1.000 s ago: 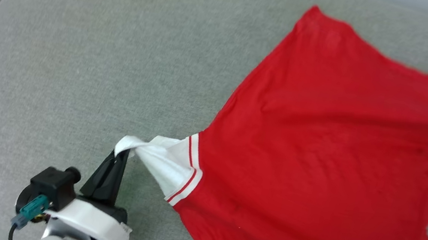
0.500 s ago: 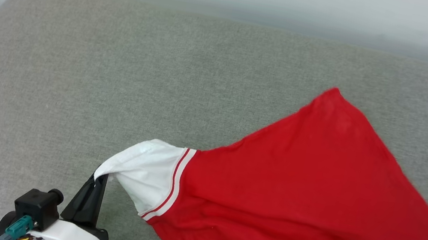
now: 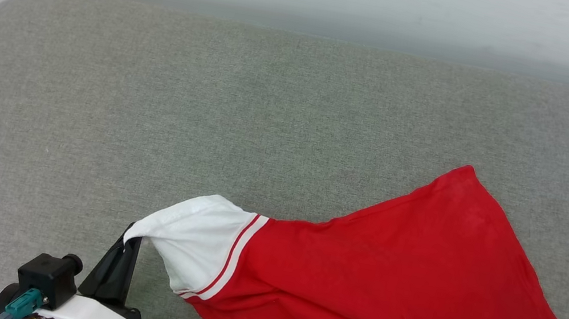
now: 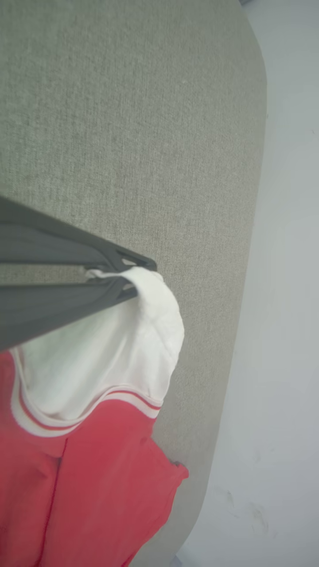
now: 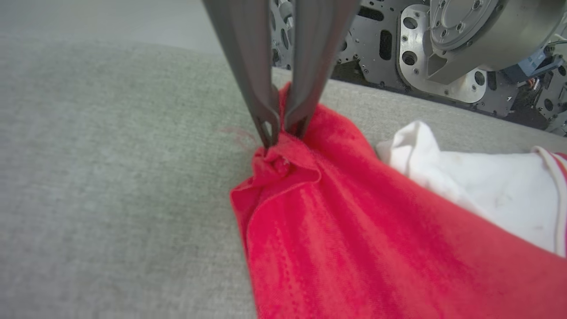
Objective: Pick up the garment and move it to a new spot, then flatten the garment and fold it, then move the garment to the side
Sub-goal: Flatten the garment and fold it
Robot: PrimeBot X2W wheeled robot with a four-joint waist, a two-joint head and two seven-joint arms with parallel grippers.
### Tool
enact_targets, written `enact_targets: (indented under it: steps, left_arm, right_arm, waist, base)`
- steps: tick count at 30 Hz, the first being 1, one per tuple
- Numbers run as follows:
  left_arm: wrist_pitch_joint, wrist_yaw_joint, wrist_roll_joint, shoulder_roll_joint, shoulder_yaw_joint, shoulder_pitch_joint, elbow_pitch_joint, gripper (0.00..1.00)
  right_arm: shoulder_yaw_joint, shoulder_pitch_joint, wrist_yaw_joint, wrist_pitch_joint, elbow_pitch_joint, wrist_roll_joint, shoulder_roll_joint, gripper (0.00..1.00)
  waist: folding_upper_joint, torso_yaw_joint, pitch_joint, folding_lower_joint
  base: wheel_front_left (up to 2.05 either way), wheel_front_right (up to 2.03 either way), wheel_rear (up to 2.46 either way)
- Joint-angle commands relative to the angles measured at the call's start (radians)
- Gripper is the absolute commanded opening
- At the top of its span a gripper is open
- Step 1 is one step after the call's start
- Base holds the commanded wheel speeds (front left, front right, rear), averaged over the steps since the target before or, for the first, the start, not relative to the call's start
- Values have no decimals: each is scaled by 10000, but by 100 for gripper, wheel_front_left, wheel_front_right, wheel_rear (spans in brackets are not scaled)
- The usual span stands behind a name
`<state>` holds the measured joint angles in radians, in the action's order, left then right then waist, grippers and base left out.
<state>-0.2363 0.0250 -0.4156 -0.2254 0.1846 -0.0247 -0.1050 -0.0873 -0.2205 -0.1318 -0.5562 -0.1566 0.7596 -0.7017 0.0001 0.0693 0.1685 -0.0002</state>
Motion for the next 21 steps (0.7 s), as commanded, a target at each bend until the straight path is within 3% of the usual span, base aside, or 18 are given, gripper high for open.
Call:
enact_targets:
  steps: [1,2,12,18,21]
  left_arm:
    - [-27,-58,2,-50,-6,-61,1,0]
    - [-21,-53,6,-56,9,-53,1,0]
    - [45,-86,71,-75,204,115,166,0]
    - [44,-30,165,-1,412,367,320,0]
    - [20,10,193,72,546,526,392,0]
  right_arm:
    - [118,147,23,144,2,-85,103,47]
    - [278,299,23,304,129,-134,108,100]
    - [1186,1914,17,863,1861,-318,-397,100]
    - [541,3742,17,-244,2606,-371,-993,100]
    - [-156,4896,19,-1191,2407,-400,-1215,100]
  waist:
    - [-1,-14,-10,2]
    - [-1,-20,-23,2]
    - [-1,265,-18,2]
    - [-1,707,337,2]
    - [-1,977,591,2]
  base:
    - [0,0,0]
    - [0,0,0]
    - [0,0,0]
    - [0,0,0]
    - [0,0,0]
